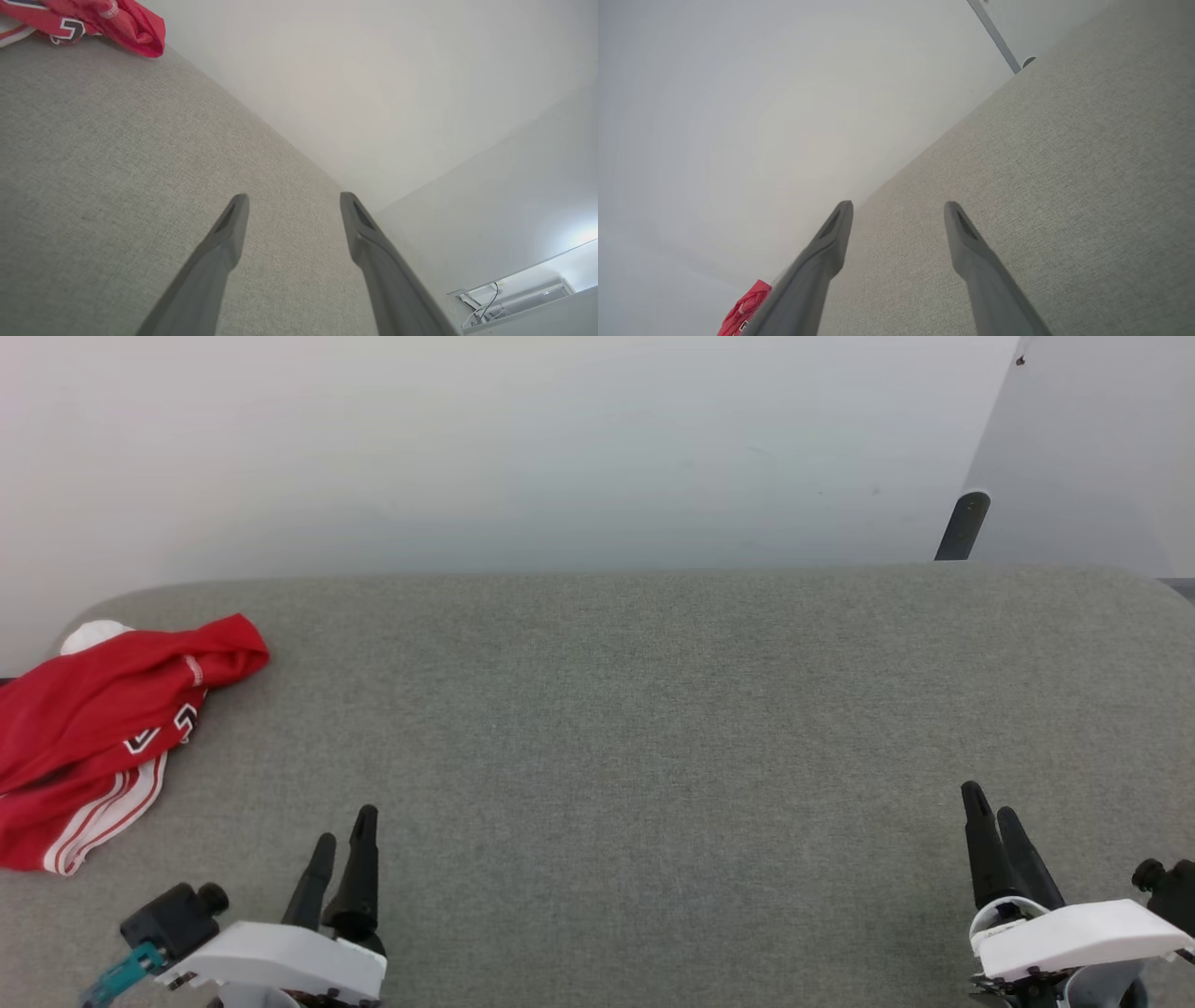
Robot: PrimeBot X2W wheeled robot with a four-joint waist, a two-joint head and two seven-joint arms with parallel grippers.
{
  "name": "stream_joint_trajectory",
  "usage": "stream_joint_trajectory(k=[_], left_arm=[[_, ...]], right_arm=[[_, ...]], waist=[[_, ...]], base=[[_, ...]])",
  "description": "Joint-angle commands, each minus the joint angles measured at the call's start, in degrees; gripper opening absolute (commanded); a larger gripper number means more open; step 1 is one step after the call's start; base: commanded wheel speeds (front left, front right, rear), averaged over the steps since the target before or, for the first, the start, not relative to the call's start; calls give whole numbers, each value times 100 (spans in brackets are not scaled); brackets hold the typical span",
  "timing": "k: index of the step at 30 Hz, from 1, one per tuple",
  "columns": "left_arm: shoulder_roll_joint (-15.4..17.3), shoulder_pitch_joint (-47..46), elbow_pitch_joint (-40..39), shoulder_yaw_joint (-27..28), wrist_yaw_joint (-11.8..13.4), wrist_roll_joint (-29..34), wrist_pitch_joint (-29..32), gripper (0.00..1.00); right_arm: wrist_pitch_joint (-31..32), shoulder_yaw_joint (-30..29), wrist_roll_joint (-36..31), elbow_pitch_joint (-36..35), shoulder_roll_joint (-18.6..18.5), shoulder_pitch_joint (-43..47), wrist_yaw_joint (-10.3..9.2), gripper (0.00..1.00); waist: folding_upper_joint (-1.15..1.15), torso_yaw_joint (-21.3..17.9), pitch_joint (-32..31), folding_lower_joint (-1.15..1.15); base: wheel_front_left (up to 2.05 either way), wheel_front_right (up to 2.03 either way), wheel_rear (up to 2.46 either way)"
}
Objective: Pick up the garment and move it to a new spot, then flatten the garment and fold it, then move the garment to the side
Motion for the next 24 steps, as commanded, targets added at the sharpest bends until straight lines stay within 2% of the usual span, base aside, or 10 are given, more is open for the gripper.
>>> stream_joint_trajectory(k=[1,9,24], left_arm=[[72,-111,-99,-34,52,298,-73,100],[89,-83,-218,-59,75,1057,-188,100],[-4,81,-384,77,-88,2289,-407,100]], right_arm=[[-61,-12,-342,-90,3,-130,3,100],[-173,-72,-1121,-136,15,-142,3,100],[-378,-123,-2289,-195,21,-113,4,100]], waist=[[0,-1,-1,0],[0,0,-5,0],[0,-11,-48,0]], base=[[0,0,0],[0,0,0],[0,0,0]])
